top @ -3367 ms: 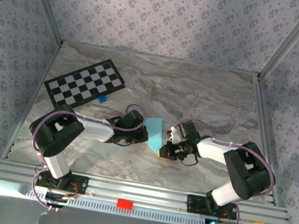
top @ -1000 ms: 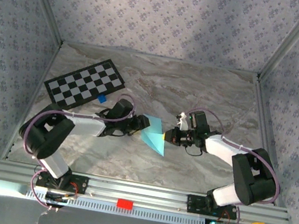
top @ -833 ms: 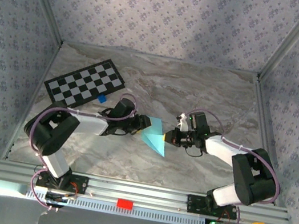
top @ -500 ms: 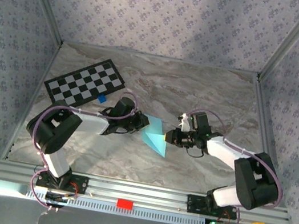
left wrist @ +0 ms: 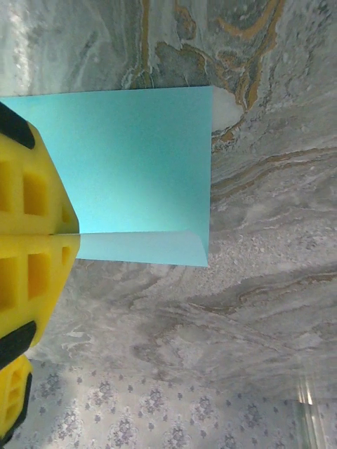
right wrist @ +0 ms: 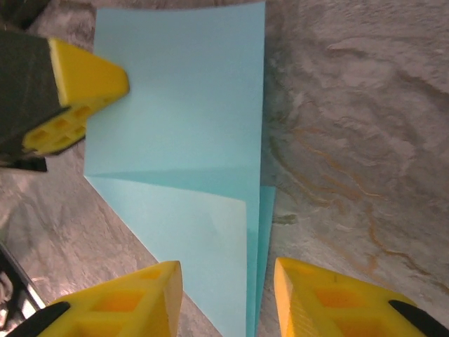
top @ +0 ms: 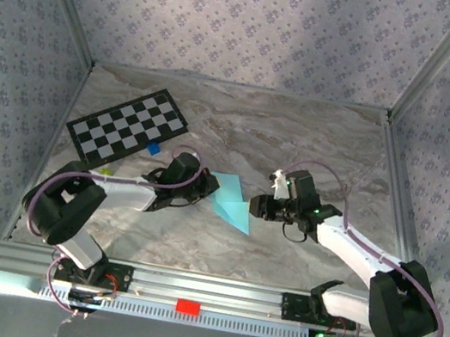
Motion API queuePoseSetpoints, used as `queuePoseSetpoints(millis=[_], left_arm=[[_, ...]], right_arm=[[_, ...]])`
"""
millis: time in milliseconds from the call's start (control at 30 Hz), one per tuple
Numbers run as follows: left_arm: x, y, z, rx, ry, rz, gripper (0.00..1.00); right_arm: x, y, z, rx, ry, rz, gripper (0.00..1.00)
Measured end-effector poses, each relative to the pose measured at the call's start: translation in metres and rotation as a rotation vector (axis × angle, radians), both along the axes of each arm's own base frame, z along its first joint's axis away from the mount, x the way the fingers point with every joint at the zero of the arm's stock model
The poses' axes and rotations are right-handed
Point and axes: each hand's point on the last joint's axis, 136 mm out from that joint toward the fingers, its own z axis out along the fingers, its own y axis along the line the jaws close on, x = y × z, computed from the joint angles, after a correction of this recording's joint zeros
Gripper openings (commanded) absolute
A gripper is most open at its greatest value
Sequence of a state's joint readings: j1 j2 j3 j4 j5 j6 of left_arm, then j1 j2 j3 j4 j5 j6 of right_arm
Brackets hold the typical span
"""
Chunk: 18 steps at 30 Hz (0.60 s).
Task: Fold a paper plane with a square sheet of paper (pick it up from the middle)
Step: Fourth fold the wing at the center of the table.
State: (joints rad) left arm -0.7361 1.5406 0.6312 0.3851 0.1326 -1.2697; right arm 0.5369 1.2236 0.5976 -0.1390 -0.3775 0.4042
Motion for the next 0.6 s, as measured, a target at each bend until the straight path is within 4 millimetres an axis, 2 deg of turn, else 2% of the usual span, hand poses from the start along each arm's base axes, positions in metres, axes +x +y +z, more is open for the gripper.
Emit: queuePoseSetpoints(millis=[200, 367, 600], left_arm=[[0.000, 0.007, 0.011, 0.019, -0.030, 0.037, 0.07], [-0.002, 0.009, 0.006, 0.040, -0.017, 0.031, 0.10], [0.005, -0.008, 0.006, 0.036, -0.005, -0.020, 0.13]], right_arm=[[-0.021, 0.024, -0.008, -0.112, -0.195, 0.135, 0.41], [-0.029, 0.029, -0.012, -0.176, -0.378, 0.198, 0.41], [-0.027, 0.035, -0.006, -0.250, -0.540, 0.269, 0.41]])
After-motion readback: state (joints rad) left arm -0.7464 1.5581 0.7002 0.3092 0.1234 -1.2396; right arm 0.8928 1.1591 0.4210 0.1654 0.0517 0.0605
